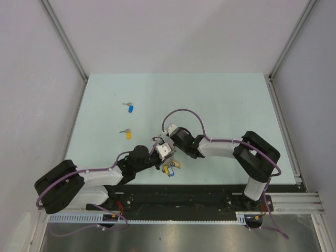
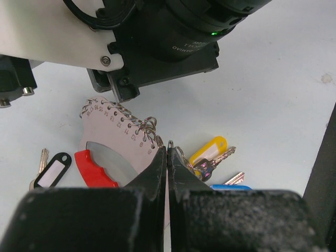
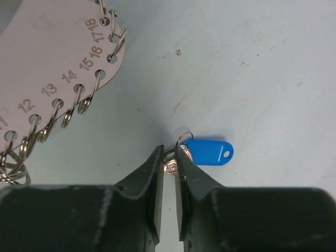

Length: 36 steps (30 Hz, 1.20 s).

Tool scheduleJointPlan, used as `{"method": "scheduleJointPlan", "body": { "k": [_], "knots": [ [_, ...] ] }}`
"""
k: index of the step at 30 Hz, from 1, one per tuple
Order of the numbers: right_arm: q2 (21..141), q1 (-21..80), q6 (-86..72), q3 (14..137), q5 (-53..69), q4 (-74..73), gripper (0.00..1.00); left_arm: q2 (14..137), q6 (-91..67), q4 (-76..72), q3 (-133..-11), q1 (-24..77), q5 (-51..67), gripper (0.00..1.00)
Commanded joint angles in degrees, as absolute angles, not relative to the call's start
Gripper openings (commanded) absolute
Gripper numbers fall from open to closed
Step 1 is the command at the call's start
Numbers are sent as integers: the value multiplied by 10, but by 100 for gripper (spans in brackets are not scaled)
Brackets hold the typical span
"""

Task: Put the keys on the keyring

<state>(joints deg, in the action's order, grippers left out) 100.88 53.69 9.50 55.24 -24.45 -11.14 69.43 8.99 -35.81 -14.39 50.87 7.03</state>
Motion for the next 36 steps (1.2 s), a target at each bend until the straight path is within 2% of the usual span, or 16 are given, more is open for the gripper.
{"method": "scheduleJointPlan", "body": {
  "k": [1, 4, 10, 15, 25, 36],
  "knots": [
    [1019, 539, 97, 570, -271, -115, 15, 684, 83, -375, -161, 509, 70, 0],
    [1018, 538, 93, 571, -283, -117, 9, 684, 83, -375, -161, 509, 69, 0],
    [996, 527, 68, 571, -311, -138, 9, 683, 83, -374, -161, 509, 70, 0],
    [979, 512, 38, 572, -321, -149, 13, 681, 83, -374, -161, 509, 69, 0],
    [967, 496, 20, 575, -280, -140, 26, 679, 83, -373, -160, 509, 68, 0],
    [969, 454, -23, 595, -198, -162, 27, 678, 83, -372, -160, 509, 69, 0]
  ]
}}
